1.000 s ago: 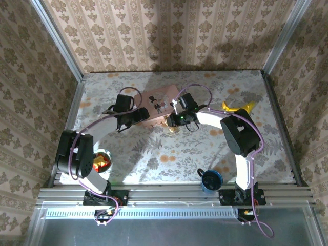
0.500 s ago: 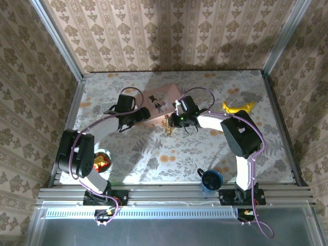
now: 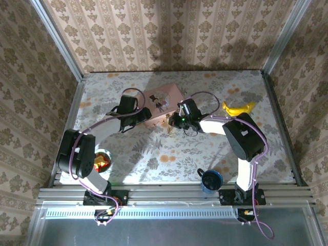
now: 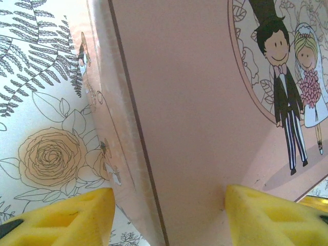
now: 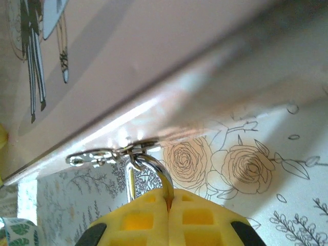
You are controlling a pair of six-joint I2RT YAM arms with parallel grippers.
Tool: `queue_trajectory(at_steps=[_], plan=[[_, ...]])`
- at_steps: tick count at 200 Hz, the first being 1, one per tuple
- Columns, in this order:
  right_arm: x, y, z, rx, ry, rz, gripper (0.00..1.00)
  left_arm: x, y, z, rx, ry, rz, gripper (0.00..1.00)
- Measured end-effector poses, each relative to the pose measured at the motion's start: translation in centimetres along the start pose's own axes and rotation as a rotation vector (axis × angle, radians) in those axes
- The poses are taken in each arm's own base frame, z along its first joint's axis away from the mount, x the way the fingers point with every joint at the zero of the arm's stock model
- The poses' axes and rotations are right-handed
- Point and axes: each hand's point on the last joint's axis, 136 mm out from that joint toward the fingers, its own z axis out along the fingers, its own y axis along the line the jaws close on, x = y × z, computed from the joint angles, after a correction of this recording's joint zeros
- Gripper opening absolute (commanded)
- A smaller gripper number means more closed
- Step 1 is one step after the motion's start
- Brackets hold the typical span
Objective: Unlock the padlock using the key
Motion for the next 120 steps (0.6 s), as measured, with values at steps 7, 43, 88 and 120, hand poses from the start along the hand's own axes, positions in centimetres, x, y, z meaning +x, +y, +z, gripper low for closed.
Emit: queue_trajectory(at_steps=[7, 43, 88, 120], plan=[[0.03, -0.25, -0.02, 0.002, -0.011, 0.026, 0.00, 0.02, 0.01, 0.06, 0.001, -0.001, -0.001, 0.57], [-0.25, -0.47, -0.08, -0.037, -0.074, 0.129, 0.00, 0.07, -0.16, 0.19, 0.019, -0.005, -0.009, 0.54], [-0.31, -0.62, -0.14, -0.068, -0.129, 0.221, 0.00, 0.22, -0.35, 0.32, 0.041, -0.007, -0.020, 0.52], [-0.33, -0.69, -0.27, -0.091, -0.156, 0.275, 0.00, 0.30, -0.49, 0.35, 0.054, -0.009, -0.022, 0.52]])
